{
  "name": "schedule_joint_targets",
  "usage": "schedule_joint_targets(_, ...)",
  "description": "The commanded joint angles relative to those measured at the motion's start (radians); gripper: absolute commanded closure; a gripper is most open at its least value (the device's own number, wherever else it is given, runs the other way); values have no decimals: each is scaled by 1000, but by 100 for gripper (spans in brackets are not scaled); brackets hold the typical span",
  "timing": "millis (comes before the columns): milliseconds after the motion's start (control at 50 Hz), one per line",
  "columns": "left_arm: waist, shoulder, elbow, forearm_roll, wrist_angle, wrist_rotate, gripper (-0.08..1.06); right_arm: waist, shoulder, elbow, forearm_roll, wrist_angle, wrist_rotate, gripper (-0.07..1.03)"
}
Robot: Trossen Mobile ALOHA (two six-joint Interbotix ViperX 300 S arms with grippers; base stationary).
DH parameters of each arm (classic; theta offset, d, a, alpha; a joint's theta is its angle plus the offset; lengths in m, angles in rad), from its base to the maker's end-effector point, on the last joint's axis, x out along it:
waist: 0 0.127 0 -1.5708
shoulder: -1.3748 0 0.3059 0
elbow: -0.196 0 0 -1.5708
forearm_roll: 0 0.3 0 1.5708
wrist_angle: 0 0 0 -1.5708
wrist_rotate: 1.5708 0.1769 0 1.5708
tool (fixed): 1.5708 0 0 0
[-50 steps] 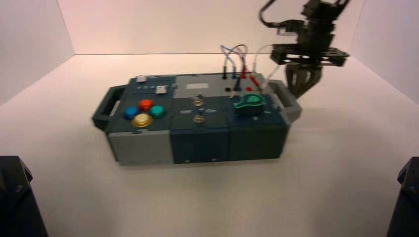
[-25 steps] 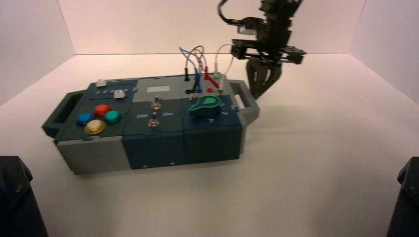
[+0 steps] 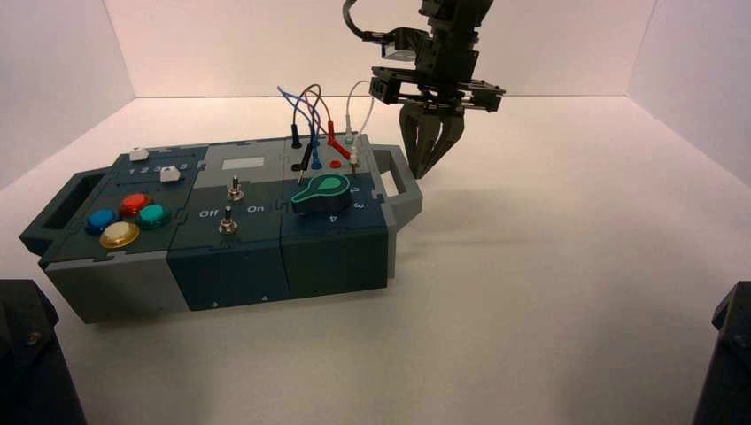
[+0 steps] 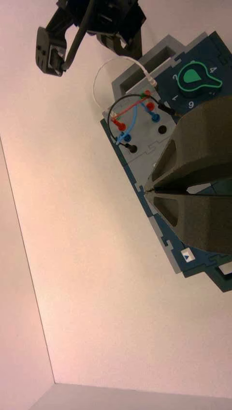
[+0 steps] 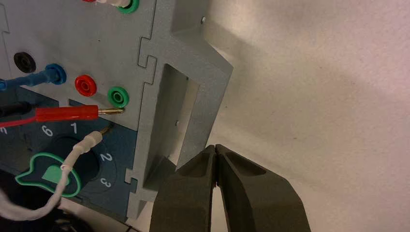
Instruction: Move the box to the left.
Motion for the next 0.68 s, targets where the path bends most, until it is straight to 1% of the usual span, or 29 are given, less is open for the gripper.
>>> schedule_joint_targets(20, 25, -6, -3, 8, -25, 8, 101, -41, -61, -12, -74, -2, 3, 99)
schedule_joint_targets(60, 34, -9, 3, 8, -29, 8, 101, -60, -89, -9, -101, -6, 3, 99)
schedule_joint_targets(140, 46, -11, 15, 8, -37, 11, 101, -86, -144, -8, -140, -8, 2, 99)
schedule_joint_targets(200, 48, -12, 23, 8, -44, 11, 101, -98, -181, -9, -158, -8, -3, 99)
schedule_joint_targets(260, 49, -12, 32, 8, -60, 11, 101, -103, -230, -11, -183, -11, -5, 98)
schedule_joint_targets(320, 52, -12, 37, 8, -69, 11, 101, -103, -267, -8, -198, -18, -8, 99)
schedule_joint_targets(440, 60, -12, 41, 8, -72, 11, 101, -103, -337, 9, -202, -25, -9, 99)
schedule_joint_targets(560, 64, -14, 44, 8, -78, 11, 101, -103, -426, 44, -202, -35, -8, 99)
schedule_joint_targets(680, 64, -15, 43, 8, -83, 9, 101, -101, -476, 74, -202, -48, -9, 99)
